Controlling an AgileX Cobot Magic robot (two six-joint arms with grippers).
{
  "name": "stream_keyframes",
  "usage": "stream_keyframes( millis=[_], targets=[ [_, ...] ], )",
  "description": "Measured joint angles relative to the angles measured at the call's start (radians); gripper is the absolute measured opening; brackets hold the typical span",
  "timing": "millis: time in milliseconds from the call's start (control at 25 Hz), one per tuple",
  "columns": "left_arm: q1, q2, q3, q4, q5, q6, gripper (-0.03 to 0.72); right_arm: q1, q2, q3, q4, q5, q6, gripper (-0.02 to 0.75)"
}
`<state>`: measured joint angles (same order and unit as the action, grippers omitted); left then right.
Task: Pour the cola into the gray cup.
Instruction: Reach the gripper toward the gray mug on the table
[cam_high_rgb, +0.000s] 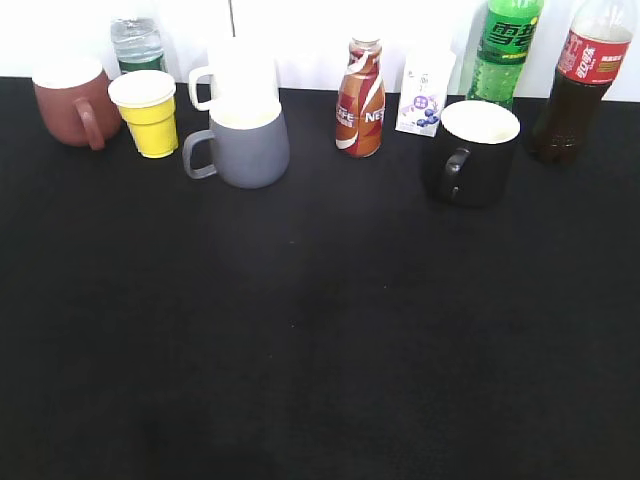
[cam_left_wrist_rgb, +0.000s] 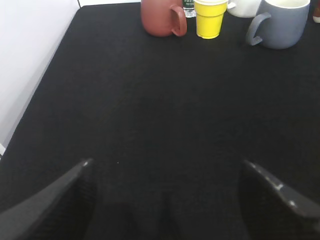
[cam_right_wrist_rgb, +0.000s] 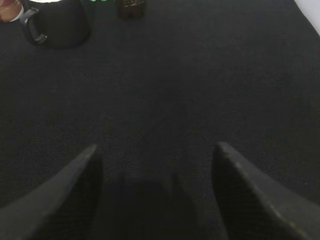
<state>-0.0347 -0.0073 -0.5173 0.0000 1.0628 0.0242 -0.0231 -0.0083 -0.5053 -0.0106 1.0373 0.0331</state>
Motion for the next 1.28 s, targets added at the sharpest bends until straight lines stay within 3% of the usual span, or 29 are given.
stream_keyframes(
  millis=[200, 320, 520, 720, 800, 1080, 1280],
  targets=[
    [0.000, 0.000, 0.000, 0.000, 0.000, 0.000, 0.666, 0.000, 0.000, 0.000, 0.000, 0.000, 0.000, 0.520],
    [0.000, 0.000, -0.009, 0.011, -0.017, 0.000, 0.540, 0.000, 0.000, 0.000, 0.000, 0.000, 0.000, 0.520],
    [0.000, 0.134, 0.023, 0.000, -0.631, 0.000, 0.501, 0.000, 0.000, 0.000, 0.000, 0.000, 0.000, 0.520],
    [0.000, 0.620, 0.171, -0.041, -1.296, 0.000, 0.465, 0.000, 0.000, 0.000, 0.000, 0.000, 0.000, 0.520],
    [-0.010, 0.811, 0.187, -0.038, -1.466, 0.000, 0.455, 0.000, 0.000, 0.000, 0.000, 0.000, 0.000, 0.520],
    [-0.313, 1.471, 0.153, 0.015, -1.871, 0.000, 0.453, 0.000, 0.000, 0.000, 0.000, 0.000, -0.001, 0.520],
    [-0.337, 1.790, -0.082, 0.017, -1.916, 0.000, 0.428, 0.000, 0.000, 0.000, 0.000, 0.000, 0.000, 0.520]
  ],
)
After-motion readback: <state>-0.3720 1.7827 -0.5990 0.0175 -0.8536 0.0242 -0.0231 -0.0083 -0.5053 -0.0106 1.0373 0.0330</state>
